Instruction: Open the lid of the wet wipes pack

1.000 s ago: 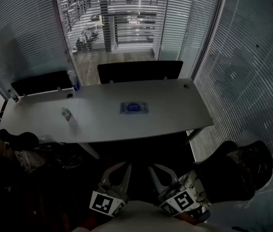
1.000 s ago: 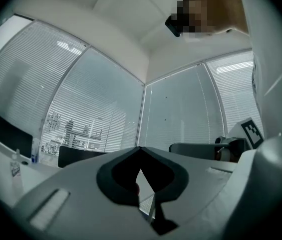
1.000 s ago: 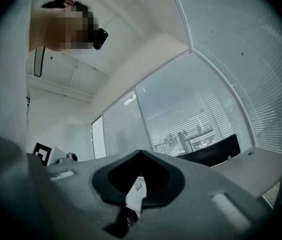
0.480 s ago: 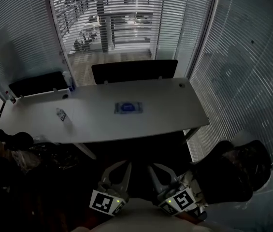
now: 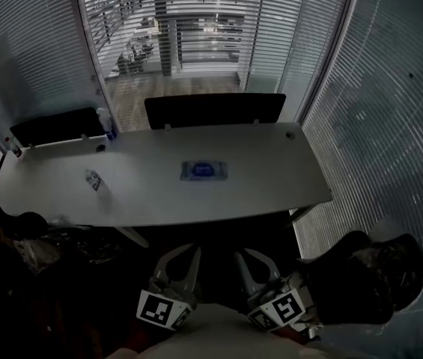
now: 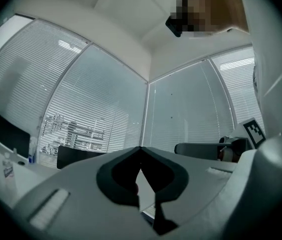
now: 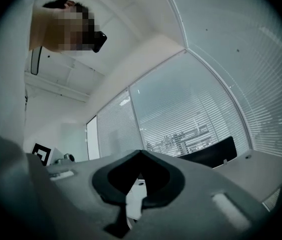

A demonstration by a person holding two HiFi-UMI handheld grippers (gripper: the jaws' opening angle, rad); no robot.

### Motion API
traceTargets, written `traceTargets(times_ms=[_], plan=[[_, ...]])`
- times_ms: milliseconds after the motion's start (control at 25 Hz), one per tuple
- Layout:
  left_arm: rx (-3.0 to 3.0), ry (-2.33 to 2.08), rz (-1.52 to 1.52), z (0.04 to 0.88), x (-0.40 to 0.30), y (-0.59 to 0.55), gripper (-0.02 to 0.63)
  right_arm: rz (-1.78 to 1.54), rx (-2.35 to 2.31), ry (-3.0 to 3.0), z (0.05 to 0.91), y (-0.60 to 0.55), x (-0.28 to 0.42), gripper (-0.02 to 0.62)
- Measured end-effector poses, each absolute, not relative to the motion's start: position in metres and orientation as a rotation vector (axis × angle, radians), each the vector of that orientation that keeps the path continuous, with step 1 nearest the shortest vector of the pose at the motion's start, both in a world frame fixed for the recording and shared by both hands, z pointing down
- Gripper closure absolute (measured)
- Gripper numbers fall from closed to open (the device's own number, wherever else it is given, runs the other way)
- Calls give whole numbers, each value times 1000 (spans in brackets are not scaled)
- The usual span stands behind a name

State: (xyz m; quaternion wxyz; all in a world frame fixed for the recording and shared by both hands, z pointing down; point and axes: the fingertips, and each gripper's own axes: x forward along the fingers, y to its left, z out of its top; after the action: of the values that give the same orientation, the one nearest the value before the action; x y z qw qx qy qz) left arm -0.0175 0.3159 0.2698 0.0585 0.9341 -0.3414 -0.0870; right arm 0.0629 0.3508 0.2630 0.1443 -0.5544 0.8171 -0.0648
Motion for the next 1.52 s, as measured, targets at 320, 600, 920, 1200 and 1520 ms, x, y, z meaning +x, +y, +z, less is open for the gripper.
traceTargets(times_ms=[320,600,920,1200,1520], plan=[[2803,-1026,-244,279,-24,213,606,-214,-1643,2382,274,246,56,595],[2824,-980,-207,279,-26,114,606,-222,-1687,2391,265,141,46,595],[2802,-933,-176,287,-26,41,606,-261,-1753,2399,273,72,40,595],[2799,-888,-112,303,-14,17,606,-237,-1750,2431,286,41,37,595],[2809,-945,-90,306,0,3,606,-149,-1759,2430,279,20,63,595]])
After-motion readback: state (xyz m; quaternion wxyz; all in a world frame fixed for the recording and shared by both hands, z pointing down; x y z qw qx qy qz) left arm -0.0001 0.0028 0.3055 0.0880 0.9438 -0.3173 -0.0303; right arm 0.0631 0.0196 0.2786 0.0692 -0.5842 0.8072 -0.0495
